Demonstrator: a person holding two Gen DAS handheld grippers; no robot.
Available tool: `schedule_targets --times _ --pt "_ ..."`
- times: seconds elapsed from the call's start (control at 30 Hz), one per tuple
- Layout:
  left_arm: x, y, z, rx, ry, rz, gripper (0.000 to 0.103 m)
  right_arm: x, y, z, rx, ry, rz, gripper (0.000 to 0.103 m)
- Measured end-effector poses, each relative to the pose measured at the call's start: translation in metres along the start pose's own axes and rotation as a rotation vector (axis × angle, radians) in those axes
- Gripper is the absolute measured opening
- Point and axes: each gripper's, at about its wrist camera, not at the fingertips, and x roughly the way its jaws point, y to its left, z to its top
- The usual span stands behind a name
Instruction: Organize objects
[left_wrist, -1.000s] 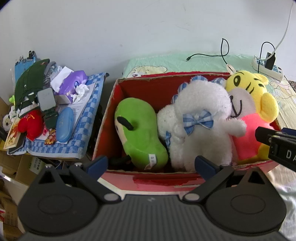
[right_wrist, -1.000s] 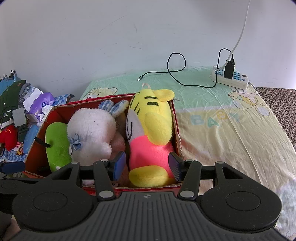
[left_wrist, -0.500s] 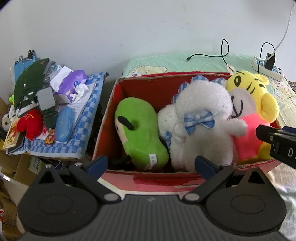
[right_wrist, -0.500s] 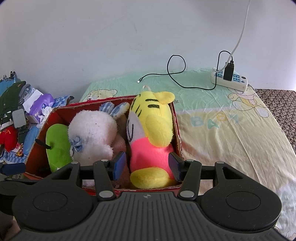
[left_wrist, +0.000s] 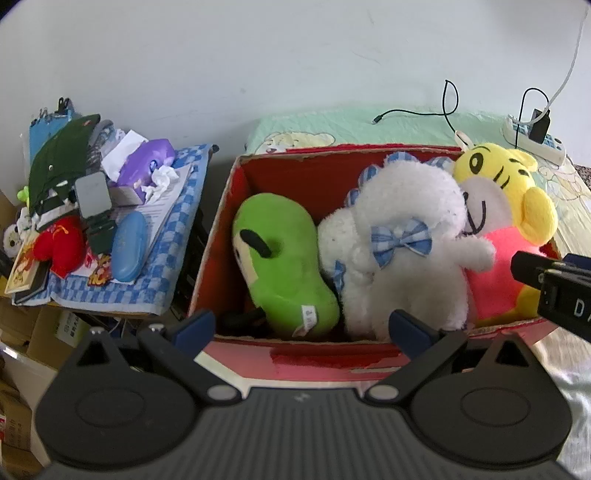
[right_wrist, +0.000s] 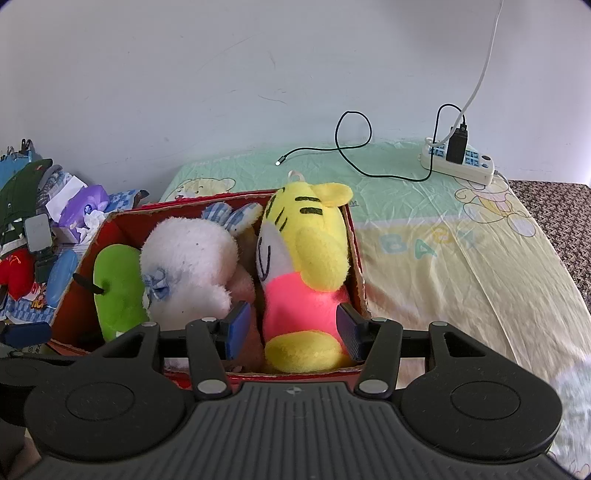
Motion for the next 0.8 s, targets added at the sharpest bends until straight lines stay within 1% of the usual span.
schedule_targets --times 0.33,0.47,0.8 --pt "-0.0015 0.0006 -0.0021 -0.006 -0.006 0.005 0.101 -0.0028 0.0016 -0.0036 0.002 -0.001 -0.005 0.055" --pt "-0.0034 0.0005 -0.0029 -0.004 -0.013 0.009 0.101 -0.0043 0.0014 -0.0054 0.005 0.000 -0.009 0.057" --pt "-0.0052 -0.0015 -0.0039 0.005 -0.023 0.004 0.101 -0.0035 0.0011 -0.0055 0.013 -0.002 -0.009 0.057"
